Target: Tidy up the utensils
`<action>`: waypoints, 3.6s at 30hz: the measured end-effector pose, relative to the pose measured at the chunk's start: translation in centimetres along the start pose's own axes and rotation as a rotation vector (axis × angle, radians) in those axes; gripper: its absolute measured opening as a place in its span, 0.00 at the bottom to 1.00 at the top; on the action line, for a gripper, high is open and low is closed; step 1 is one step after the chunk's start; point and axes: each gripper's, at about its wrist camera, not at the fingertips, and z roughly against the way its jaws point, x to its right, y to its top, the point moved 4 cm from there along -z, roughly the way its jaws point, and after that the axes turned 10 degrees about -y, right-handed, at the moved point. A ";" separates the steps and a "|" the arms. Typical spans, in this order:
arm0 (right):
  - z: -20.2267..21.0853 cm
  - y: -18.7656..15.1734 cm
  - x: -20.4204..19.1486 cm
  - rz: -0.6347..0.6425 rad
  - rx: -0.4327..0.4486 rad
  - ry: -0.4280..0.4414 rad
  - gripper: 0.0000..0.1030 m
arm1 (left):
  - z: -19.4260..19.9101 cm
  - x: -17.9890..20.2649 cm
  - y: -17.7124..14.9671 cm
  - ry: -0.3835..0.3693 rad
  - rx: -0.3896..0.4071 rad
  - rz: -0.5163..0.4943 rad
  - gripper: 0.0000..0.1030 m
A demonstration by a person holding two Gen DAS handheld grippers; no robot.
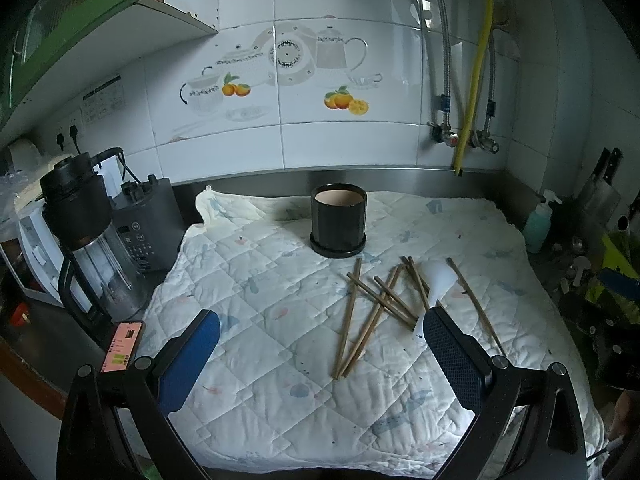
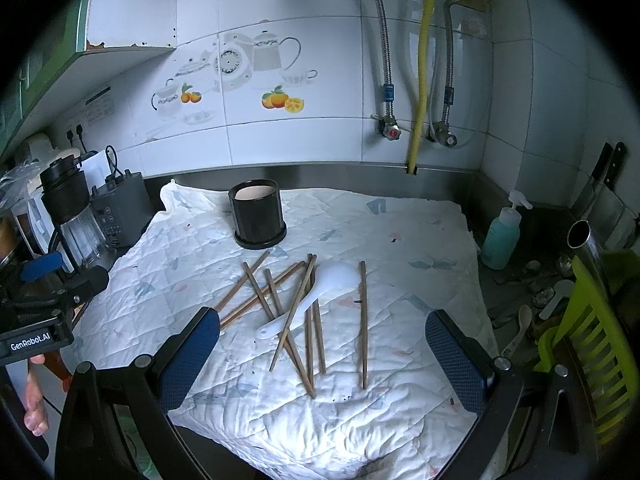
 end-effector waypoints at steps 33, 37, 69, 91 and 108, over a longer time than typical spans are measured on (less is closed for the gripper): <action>0.2 0.0 -0.4 0.001 0.004 0.008 1.00 | -0.6 -0.4 0.0 -0.009 -0.020 0.024 1.00; 0.1 0.0 -0.4 0.005 0.003 0.008 1.00 | -0.9 -0.6 -0.1 -0.008 -0.022 0.030 1.00; -4.1 1.4 -0.7 0.011 -0.033 0.001 1.00 | -6.6 -3.0 2.7 -0.014 -0.059 0.021 1.00; -14.6 1.1 0.7 -0.051 -0.247 -0.009 0.57 | -18.5 -5.6 3.5 -0.114 -0.220 0.010 0.73; -23.2 0.1 2.0 -0.026 -0.414 0.005 0.18 | -22.9 -5.6 3.3 -0.188 -0.295 0.014 0.56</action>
